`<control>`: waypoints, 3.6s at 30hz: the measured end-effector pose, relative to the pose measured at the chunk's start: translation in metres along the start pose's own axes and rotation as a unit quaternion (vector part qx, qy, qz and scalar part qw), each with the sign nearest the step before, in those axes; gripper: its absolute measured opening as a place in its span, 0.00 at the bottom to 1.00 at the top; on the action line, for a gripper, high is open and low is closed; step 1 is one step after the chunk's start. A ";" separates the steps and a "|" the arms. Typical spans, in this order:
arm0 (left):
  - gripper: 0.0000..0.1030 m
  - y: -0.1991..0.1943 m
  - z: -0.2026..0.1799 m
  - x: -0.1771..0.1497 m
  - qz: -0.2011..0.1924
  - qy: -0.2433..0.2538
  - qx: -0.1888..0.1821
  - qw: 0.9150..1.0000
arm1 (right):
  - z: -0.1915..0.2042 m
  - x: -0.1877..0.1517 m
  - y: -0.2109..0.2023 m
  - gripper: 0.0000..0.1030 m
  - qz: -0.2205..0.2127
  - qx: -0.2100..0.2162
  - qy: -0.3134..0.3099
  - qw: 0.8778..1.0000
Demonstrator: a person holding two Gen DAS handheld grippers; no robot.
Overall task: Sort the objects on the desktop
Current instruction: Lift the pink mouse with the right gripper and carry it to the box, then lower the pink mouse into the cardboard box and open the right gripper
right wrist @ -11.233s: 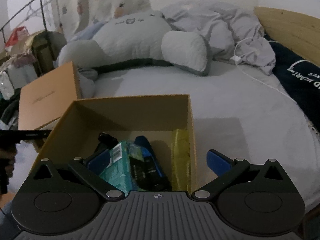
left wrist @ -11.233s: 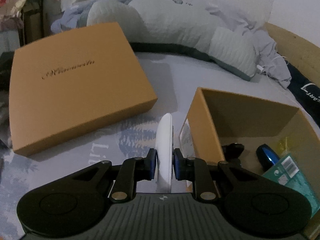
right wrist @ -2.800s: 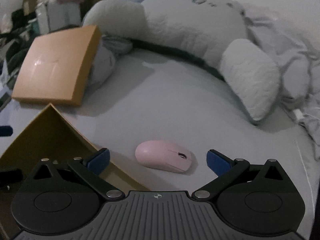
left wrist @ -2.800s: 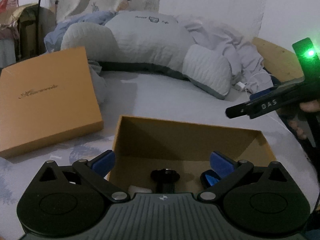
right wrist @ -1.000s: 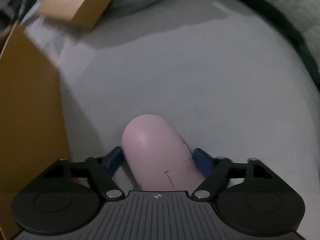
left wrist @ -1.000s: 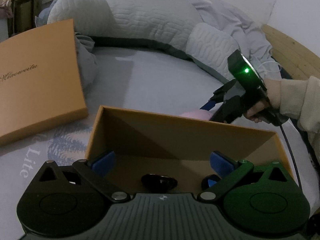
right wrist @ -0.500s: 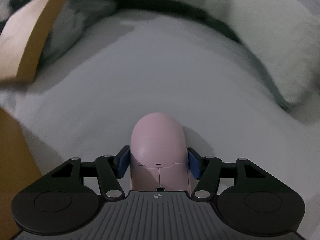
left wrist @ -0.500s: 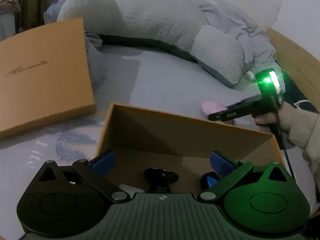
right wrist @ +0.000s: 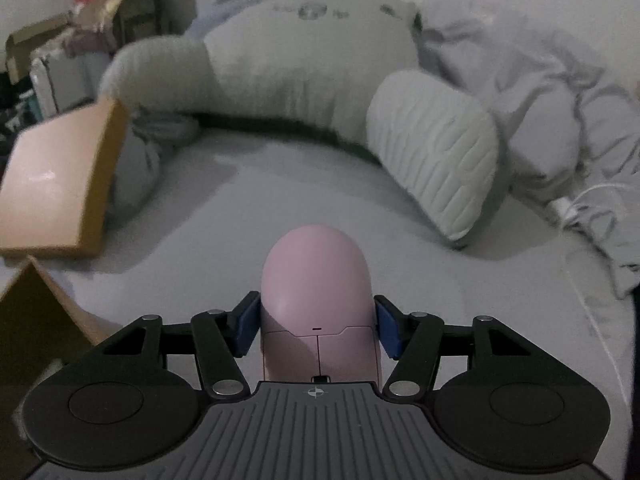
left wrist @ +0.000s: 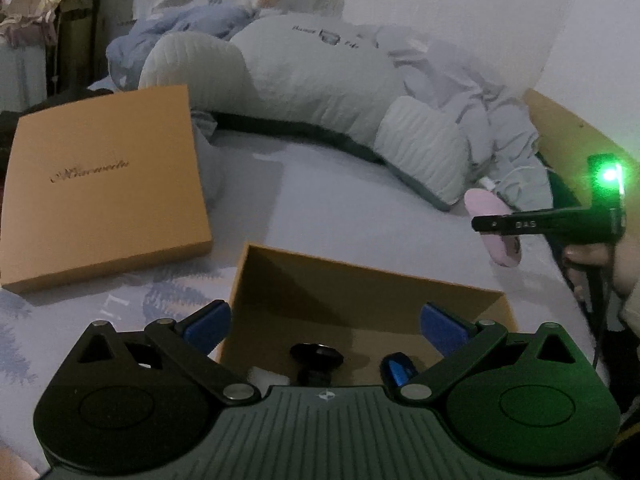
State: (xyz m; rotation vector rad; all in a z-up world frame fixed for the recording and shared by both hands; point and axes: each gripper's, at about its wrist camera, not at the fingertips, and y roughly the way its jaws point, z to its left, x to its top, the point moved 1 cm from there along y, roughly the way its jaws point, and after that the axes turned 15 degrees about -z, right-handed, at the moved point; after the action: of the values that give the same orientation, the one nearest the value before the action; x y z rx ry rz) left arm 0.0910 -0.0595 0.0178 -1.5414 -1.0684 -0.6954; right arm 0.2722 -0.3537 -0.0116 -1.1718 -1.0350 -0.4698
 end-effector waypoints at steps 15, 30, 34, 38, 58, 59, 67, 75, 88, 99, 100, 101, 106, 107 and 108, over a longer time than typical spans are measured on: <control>1.00 -0.072 -0.009 0.015 -0.060 0.003 -0.031 0.998 | 0.069 0.021 -0.163 0.61 -0.066 -0.004 0.024 0.997; 1.00 -0.096 0.017 -0.001 -0.087 0.034 -0.015 0.996 | 0.110 -0.011 -0.236 0.61 -0.104 0.002 0.087 0.991; 1.00 -0.094 0.017 -0.015 -0.091 0.048 -0.013 0.995 | 0.118 -0.029 -0.233 0.61 -0.106 0.008 0.114 0.988; 1.00 -0.091 0.018 -0.030 -0.085 0.062 -0.016 0.994 | 0.129 -0.051 -0.220 0.61 -0.100 0.019 0.139 0.985; 1.00 -0.079 0.024 -0.056 -0.067 0.060 -0.015 0.996 | 0.173 -0.101 -0.173 0.61 -0.062 0.040 0.137 0.988; 1.00 -0.079 0.025 -0.057 -0.066 0.060 -0.014 0.996 | 0.176 -0.102 -0.172 0.61 -0.060 0.042 0.132 0.989; 1.00 -0.075 0.030 -0.058 -0.061 0.064 -0.009 0.996 | 0.189 -0.108 -0.157 0.61 -0.036 0.033 0.095 0.994; 1.00 -0.069 0.034 -0.060 -0.052 0.062 -0.006 0.997 | 0.194 -0.112 -0.150 0.61 -0.024 0.025 0.073 0.997; 1.00 -0.064 0.042 -0.061 -0.040 0.054 0.003 0.998 | 0.210 -0.124 -0.134 0.61 0.003 0.020 0.013 1.000; 1.00 -0.062 0.045 -0.061 -0.034 0.050 0.007 0.998 | 0.226 -0.138 -0.121 0.62 0.023 -0.001 -0.051 0.998; 1.00 -0.062 0.045 -0.061 -0.034 0.050 0.007 0.998 | 0.228 -0.139 -0.121 0.62 0.024 -0.002 -0.057 0.998; 1.00 -0.062 0.045 -0.061 -0.034 0.051 0.007 0.998 | 0.229 -0.139 -0.120 0.62 0.024 -0.002 -0.062 0.998; 1.00 -0.062 0.044 -0.060 -0.033 0.053 0.006 0.998 | 0.233 -0.143 -0.119 0.62 0.036 0.008 -0.073 0.997; 1.00 -0.062 0.044 -0.061 -0.032 0.053 0.007 0.998 | 0.234 -0.143 -0.119 0.62 0.038 0.010 -0.074 0.996; 1.00 -0.062 0.044 -0.061 -0.032 0.053 0.008 0.998 | 0.234 -0.143 -0.119 0.63 0.041 0.012 -0.074 0.996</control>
State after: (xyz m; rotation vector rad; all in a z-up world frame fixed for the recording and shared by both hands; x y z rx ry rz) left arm 0.0051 -0.0322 -0.0187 -1.4465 -1.0447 -0.8021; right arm 0.0140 -0.2122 -0.0653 -1.2365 -1.1131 -0.3088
